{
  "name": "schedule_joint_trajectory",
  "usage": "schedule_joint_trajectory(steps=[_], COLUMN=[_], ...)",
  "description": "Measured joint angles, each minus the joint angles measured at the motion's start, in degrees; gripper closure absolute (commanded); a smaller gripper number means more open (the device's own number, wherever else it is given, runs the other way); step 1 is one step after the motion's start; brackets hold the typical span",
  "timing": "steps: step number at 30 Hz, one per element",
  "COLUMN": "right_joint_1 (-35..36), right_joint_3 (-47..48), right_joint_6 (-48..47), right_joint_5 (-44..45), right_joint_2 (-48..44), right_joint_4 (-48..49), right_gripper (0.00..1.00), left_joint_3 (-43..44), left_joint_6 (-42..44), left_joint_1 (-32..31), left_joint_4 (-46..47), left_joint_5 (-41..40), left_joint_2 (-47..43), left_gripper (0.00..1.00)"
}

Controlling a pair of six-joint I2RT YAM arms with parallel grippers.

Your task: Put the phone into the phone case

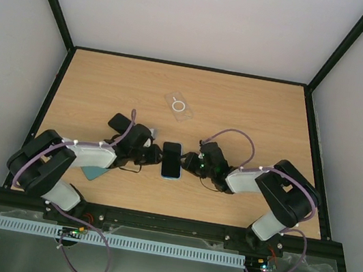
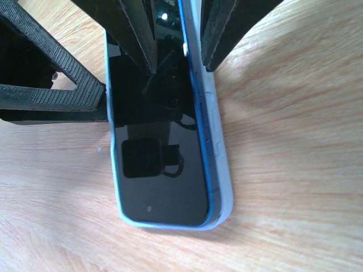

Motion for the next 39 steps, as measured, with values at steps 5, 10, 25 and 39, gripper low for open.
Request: schedule_joint_trajectory(steps=[5, 10, 25, 39], right_joint_1=[0.11, 0.31, 0.52, 0.52], right_joint_3=[-0.74, -0.63, 0.28, -1.46], right_joint_6=[1.86, 3.45, 8.61, 13.05], right_joint_5=[-0.9, -1.44, -3.54, -6.6], right_joint_2=[0.0, 0.81, 2.82, 0.09], right_joint_4=[0.09, 1.16, 4.39, 9.64], right_gripper=[0.64, 0.64, 0.64, 0.64], left_joint_3=[-1.64, -2.75, -4.7, -6.69], left_joint_6=[-0.87, -1.29, -1.86, -2.4], left_joint_1=[0.0, 0.02, 0.02, 0.02], left_joint_4=[0.42, 1.57, 4.55, 4.35], left_joint_5=[1.25, 2.32, 2.43, 0.7], left_joint_2=[0.04, 0.04, -0.66, -3.15], left_gripper=[0.83, 0.86, 0.92, 0.91])
